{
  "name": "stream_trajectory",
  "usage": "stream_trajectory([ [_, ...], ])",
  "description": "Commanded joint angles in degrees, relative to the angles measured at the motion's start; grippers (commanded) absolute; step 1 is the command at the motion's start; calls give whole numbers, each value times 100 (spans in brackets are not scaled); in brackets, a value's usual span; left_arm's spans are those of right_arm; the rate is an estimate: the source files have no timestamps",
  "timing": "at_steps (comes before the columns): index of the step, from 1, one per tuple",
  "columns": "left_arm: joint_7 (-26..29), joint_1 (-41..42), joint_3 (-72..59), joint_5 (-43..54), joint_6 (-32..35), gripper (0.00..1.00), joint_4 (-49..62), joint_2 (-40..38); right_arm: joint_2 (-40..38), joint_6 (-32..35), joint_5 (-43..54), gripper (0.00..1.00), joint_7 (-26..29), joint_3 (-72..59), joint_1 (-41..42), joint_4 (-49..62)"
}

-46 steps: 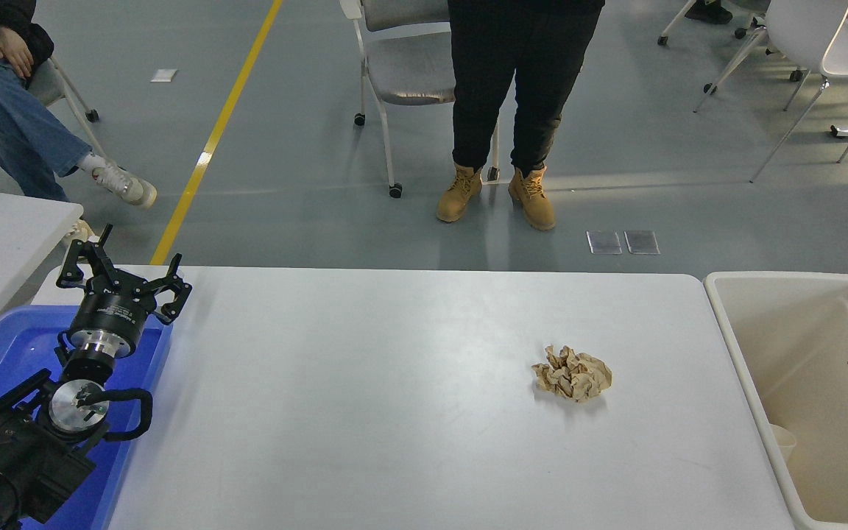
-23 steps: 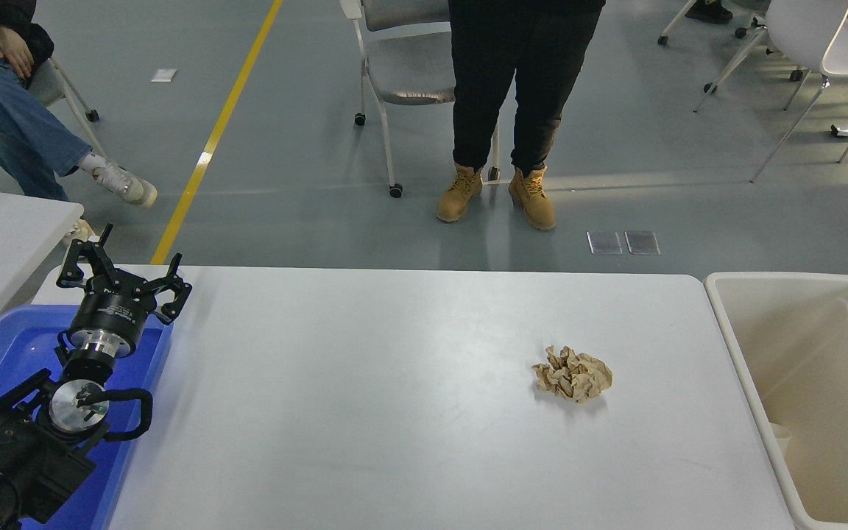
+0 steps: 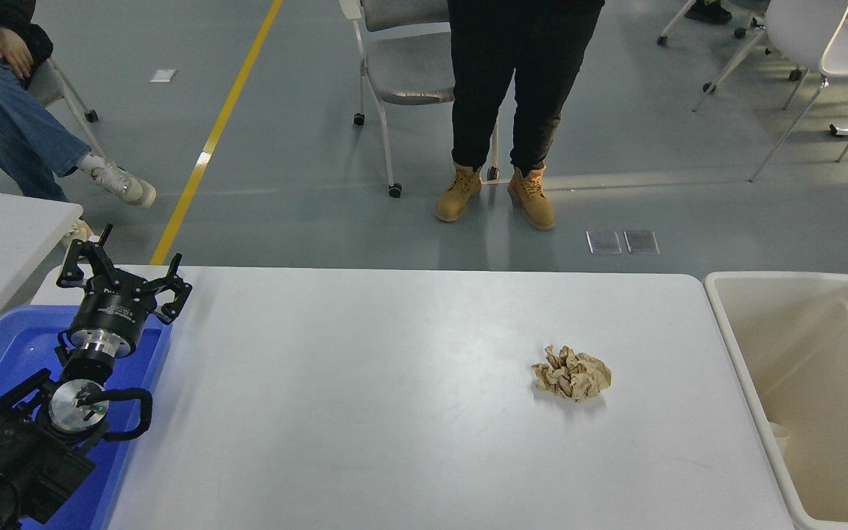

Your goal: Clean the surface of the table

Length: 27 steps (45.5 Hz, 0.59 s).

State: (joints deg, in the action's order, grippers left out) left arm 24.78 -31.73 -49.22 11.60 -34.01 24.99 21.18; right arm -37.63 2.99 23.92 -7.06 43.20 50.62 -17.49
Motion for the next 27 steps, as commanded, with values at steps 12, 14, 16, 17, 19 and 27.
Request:
stream_trajectory([
  [12,0,0,0,0,0,100,-3,0,-34,79,-1162,98,-24,1331,0,-1572],
  [14,0,0,0,0,0,100,-3,0,-17,87,-1206,98,-24,1454,-44,-1757],
  [16,0,0,0,0,0,100,-3,0,1,79,-1223,98,-32,1586,-88,-1941],
  [17,0,0,0,0,0,100,-3,0,18,87,-1223,98,-32,1656,-114,-2029],
  [19,0,0,0,0,0,100,-3,0,80,87,-1223,98,-50,1788,-184,-2179],
  [27,0,0,0,0,0,100,-3,0,466,87,-1223,98,-357,2280,-685,-2495],
])
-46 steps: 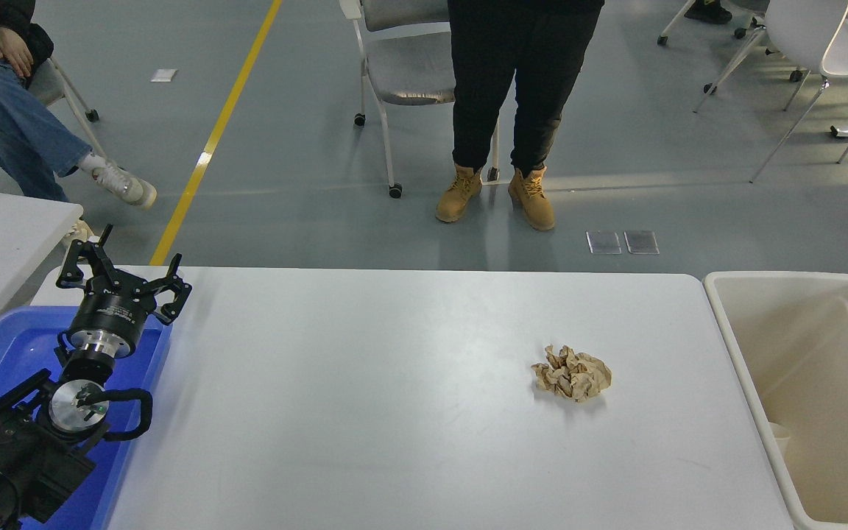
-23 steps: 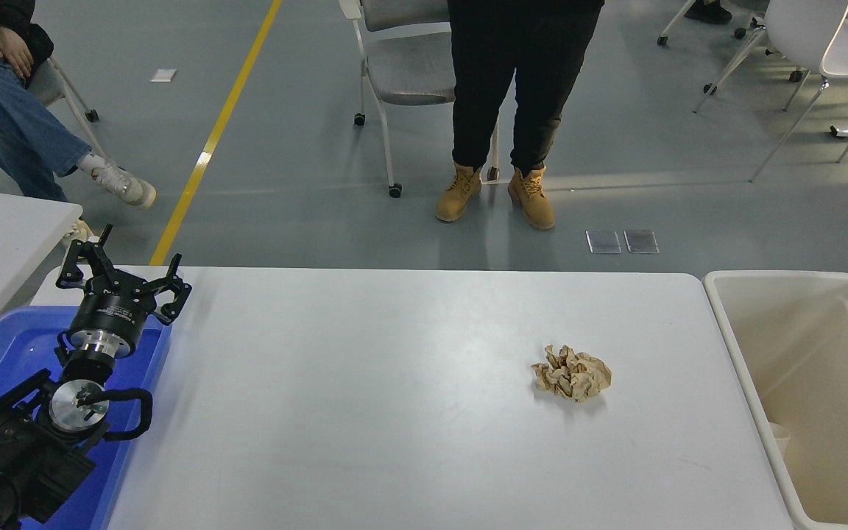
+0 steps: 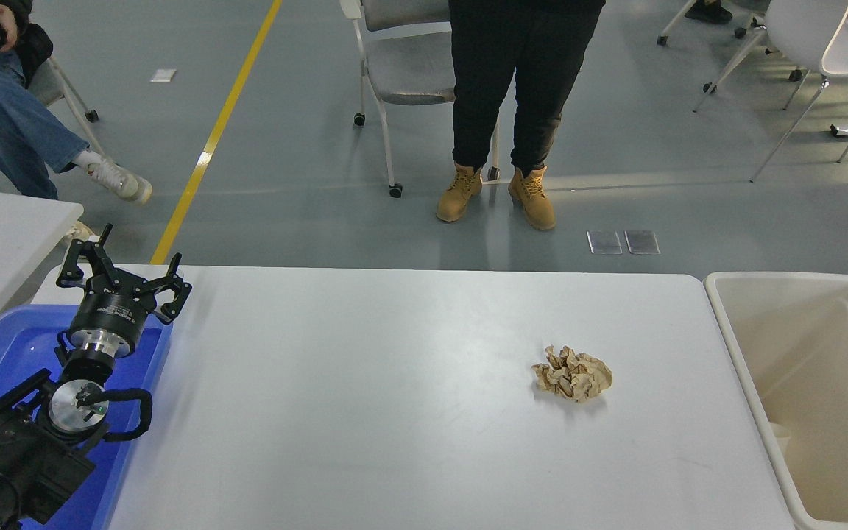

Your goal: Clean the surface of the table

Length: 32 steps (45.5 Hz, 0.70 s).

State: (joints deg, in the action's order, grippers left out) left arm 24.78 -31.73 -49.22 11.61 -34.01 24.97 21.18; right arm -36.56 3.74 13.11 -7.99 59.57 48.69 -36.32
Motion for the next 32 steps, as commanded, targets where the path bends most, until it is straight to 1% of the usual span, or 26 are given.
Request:
stream_trajectory([
  [1,0,0,0,-1,0,100,-1,0,404,13,-142,98,-282,661,-553,-640],
  [6,0,0,0,-1,0,100,8,0,606,30,-142,98,-413,714,-949,-815],
  [14,0,0,0,-1,0,100,-1,0,984,232,-133,98,-721,749,-1503,-895],
  [25,0,0,0,-1,0,100,-1,0,1230,267,-98,98,-1081,670,-1986,-886],
  [32,0,0,0,-1,0,100,-1,0,1389,303,-54,98,-1178,644,-2145,-869],
])
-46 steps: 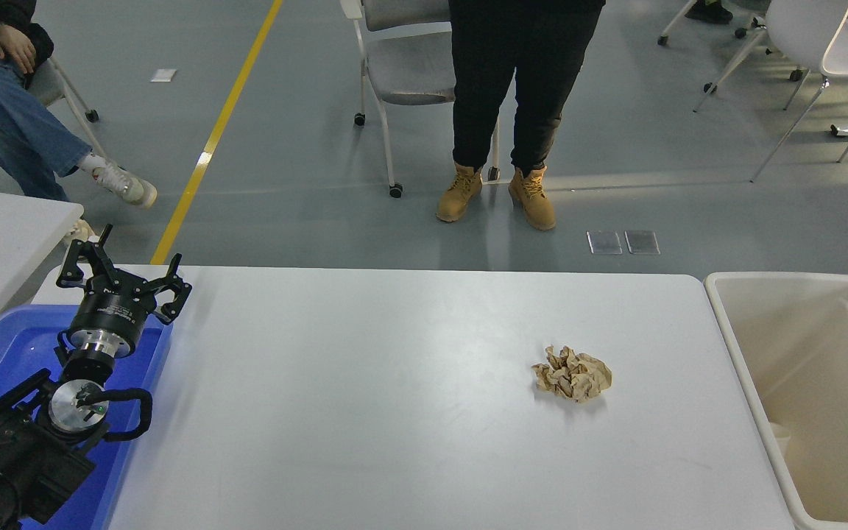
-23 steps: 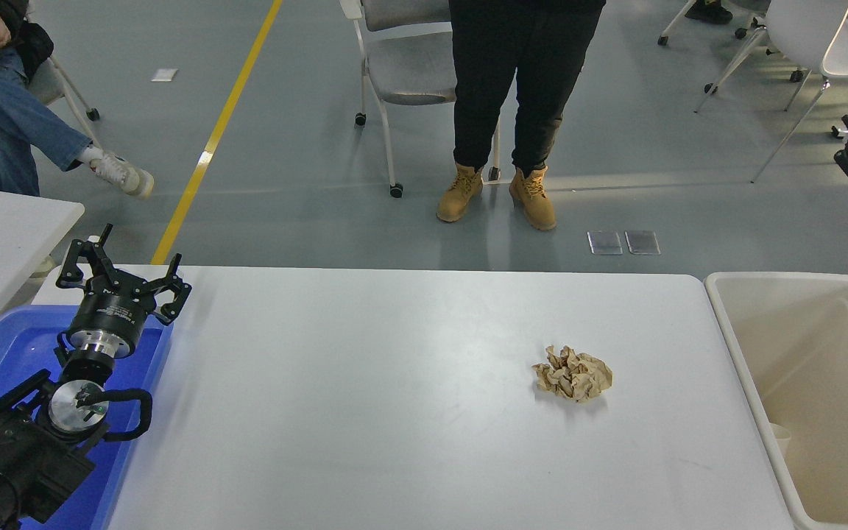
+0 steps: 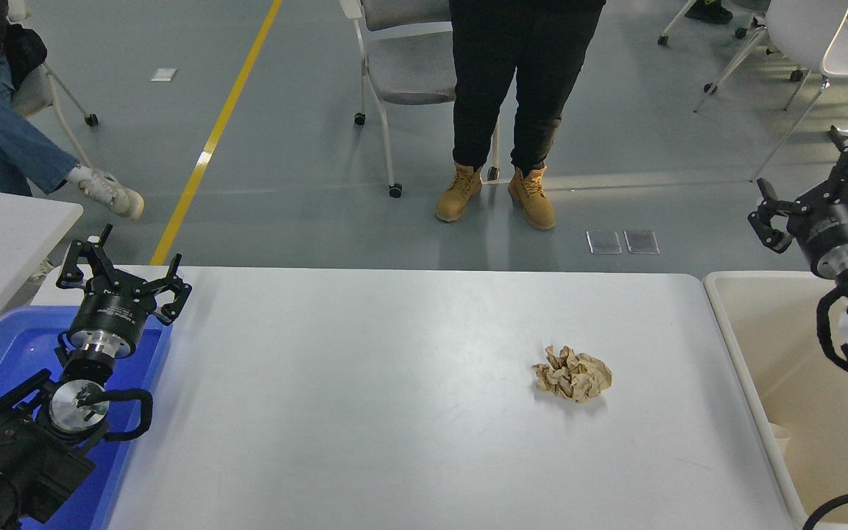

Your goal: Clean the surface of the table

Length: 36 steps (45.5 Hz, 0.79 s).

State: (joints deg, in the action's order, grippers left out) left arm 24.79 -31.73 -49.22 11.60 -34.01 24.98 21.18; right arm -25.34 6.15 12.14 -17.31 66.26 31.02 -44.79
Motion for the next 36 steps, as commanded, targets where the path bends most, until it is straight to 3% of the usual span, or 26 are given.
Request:
stream_trajectory([
  [1,0,0,0,0,0,100,-2,0,284,62,43,98,-255,-34,-404,-21],
  [17,0,0,0,0,0,100,6,0,548,105,61,98,-431,-34,-553,-30],
  [36,0,0,0,0,0,100,6,0,346,88,43,98,-431,-148,-474,49],
])
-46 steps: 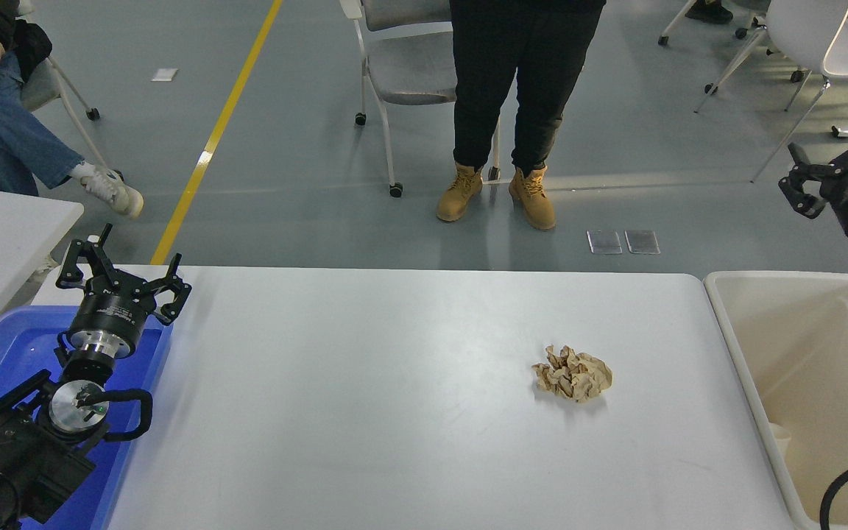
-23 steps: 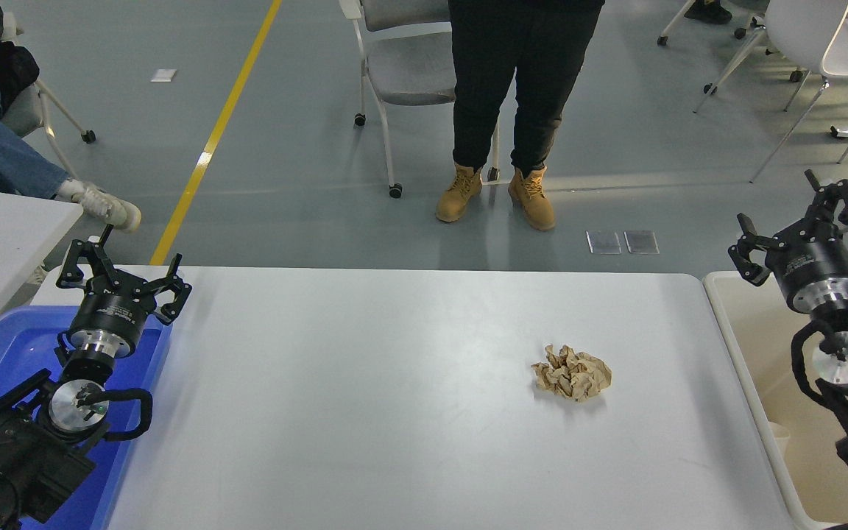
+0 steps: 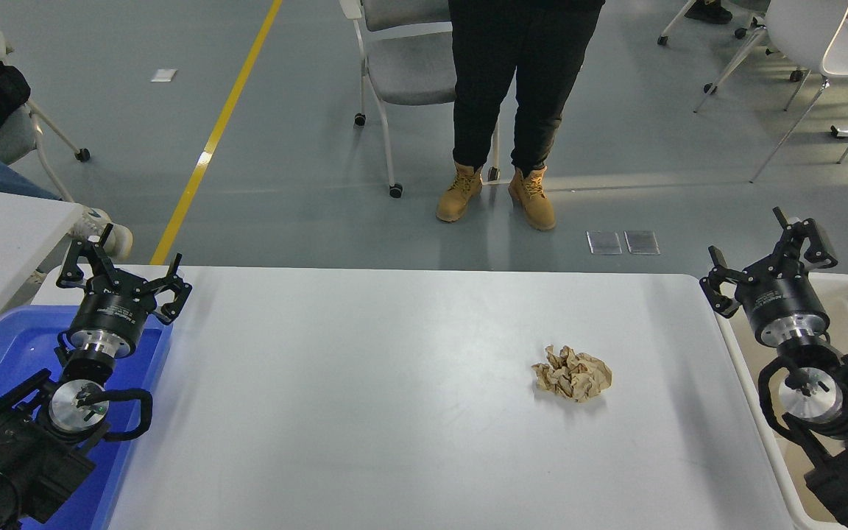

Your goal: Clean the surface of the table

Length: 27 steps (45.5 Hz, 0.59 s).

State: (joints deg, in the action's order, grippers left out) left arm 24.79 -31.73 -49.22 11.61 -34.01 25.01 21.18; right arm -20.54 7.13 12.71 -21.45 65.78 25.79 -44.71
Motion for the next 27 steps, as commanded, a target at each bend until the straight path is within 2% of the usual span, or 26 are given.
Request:
stream_trajectory([
  [1,0,0,0,0,0,100,4,0,-213,-10,-58,98,-17,-266,101,50],
  [21,0,0,0,0,0,100,4,0,-1514,25,-111,98,1,-3070,1349,542],
  [27,0,0,0,0,0,100,-5,0,-1830,534,12,98,1,-4150,1840,489],
])
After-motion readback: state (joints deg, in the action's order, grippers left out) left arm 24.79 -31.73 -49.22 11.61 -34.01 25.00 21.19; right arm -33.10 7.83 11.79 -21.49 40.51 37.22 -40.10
